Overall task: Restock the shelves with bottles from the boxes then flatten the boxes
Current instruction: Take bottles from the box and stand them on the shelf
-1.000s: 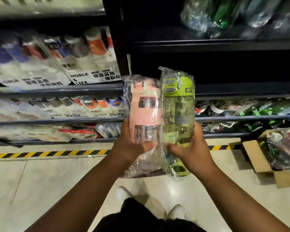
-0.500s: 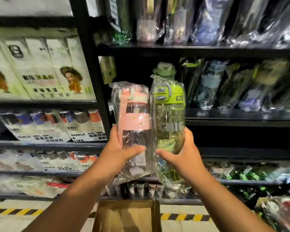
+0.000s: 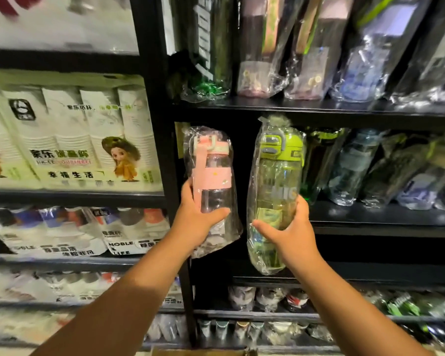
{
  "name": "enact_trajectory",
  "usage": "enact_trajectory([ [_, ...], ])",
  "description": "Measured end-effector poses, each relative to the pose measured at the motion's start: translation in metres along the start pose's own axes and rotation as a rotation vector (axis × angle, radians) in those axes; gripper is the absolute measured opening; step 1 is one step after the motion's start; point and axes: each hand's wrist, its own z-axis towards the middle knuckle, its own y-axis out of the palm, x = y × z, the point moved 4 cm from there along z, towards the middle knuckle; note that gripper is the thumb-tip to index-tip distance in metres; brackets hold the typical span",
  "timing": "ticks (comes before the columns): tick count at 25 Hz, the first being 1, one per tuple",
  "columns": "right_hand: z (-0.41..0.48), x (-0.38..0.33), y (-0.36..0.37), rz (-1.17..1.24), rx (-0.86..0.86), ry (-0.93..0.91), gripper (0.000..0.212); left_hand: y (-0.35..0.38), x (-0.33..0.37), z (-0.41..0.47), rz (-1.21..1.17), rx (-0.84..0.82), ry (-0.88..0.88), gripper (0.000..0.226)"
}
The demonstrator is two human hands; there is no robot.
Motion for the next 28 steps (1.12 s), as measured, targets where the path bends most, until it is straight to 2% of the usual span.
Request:
enact_trajectory([
  [6,0.053,0.012,0.048,-0.086,0.027,-0.008,0.111,-0.004,-0.041,0.016,0.093,0.053,0.018,0.115],
  [12,0.097,0.027,0.065,-0.050,0.025,-0.020,0.110,-0.003,-0.052,0.020,0.150,0.126,0.049,0.120],
  [16,0.109,0.042,0.079,-0.038,0.010,-0.012,0.094,0.002,-0.057,0.023,0.105,0.233,0.032,0.123],
  [20,0.125,0.051,0.085,-0.041,-0.027,0.013,0.093,0.010,-0.055,0.025,0.075,0.295,0.043,0.120],
  [22,0.126,0.053,0.087,-0.068,-0.066,0.014,0.086,0.010,-0.055,0.026,0.088,0.306,0.035,0.114],
  [25,0.113,0.066,0.087,-0.144,-0.110,-0.018,0.102,0.012,-0.054,0.024,0.122,0.306,0.040,0.116],
  [28,0.111,0.075,0.081,-0.239,-0.118,-0.079,0.094,0.015,-0.050,0.024,0.163,0.317,0.042,0.113],
])
